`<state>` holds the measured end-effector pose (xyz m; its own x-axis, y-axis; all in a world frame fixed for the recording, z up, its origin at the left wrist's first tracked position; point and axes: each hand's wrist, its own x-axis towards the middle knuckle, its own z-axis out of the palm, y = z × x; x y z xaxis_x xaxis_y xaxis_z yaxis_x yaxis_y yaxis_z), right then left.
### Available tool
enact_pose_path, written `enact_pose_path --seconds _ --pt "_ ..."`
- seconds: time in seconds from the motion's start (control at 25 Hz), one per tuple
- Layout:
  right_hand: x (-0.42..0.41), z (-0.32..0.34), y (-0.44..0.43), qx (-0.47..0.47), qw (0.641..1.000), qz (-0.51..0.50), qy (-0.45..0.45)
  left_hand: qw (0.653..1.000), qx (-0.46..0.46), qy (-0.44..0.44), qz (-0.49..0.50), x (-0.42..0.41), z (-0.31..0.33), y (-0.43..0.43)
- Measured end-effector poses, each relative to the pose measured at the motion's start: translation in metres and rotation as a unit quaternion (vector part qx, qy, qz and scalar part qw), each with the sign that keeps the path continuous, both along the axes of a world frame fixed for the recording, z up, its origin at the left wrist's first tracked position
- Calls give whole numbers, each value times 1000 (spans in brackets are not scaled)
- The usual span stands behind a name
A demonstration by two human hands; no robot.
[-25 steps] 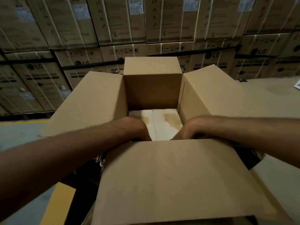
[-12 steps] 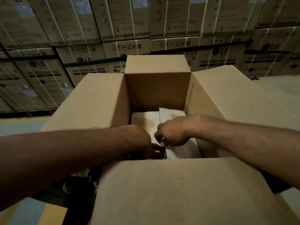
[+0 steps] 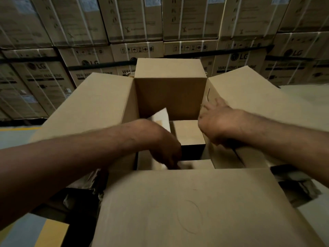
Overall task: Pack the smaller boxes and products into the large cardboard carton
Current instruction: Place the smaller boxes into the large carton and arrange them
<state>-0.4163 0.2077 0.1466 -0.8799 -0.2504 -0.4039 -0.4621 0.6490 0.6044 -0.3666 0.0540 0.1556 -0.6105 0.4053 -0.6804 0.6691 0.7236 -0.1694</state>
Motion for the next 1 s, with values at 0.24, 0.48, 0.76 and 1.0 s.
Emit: enact_pose_path --seconds 0.24,0.48,0.76,1.0 --pt "9 1 -20 -93 979 -96 -152 968 -163 184 55 15 59 -55" --pt "3 -21 -36 -178 930 -155 -281 982 -135 127 39 11 35 -16" --pt "-21 -39 -32 -206 882 -195 -377 991 -99 39 82 -6 23 -27" --pt "-24 -31 -34 -218 902 -143 -345 993 -39 -24 110 -16 10 -37"
